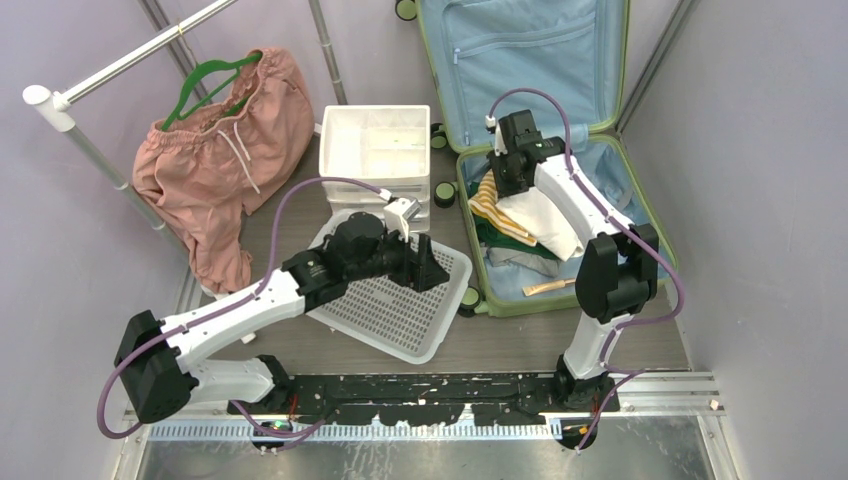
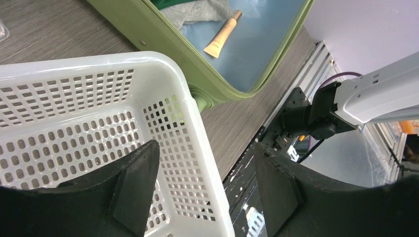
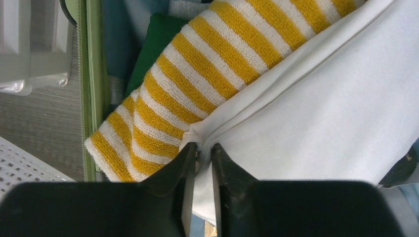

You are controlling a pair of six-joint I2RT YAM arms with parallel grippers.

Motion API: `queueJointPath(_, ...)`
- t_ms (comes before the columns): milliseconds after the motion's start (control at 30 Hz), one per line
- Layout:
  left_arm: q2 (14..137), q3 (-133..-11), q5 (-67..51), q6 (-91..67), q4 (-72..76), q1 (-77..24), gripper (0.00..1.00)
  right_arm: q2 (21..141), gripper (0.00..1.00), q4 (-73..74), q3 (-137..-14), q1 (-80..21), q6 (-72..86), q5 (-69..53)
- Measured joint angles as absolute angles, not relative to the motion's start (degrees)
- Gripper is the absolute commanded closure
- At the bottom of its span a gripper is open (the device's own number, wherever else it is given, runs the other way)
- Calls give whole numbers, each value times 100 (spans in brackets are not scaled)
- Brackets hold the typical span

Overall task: Open, take out, and arrange the luggage
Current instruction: Pick up the clothes from the luggage.

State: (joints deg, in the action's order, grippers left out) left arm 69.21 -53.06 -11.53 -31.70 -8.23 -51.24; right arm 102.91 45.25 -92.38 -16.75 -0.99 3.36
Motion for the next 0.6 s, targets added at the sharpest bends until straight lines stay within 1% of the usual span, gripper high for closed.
queueJointPath(67,6906,-5242,-1133,-3299,-722,-5109,28,10291,87,4519,-9218,-1678,-113,338)
queueJointPath(300,6796,-5002,-1109,-3870,-228,-4943,24,10125,98,4497,-9080,-1564,-176,108)
queueJointPath(600,6687,-4501,-1096,-5098,974,-4628,25,8997,99,4407,-8532,-1059,-443,-1114)
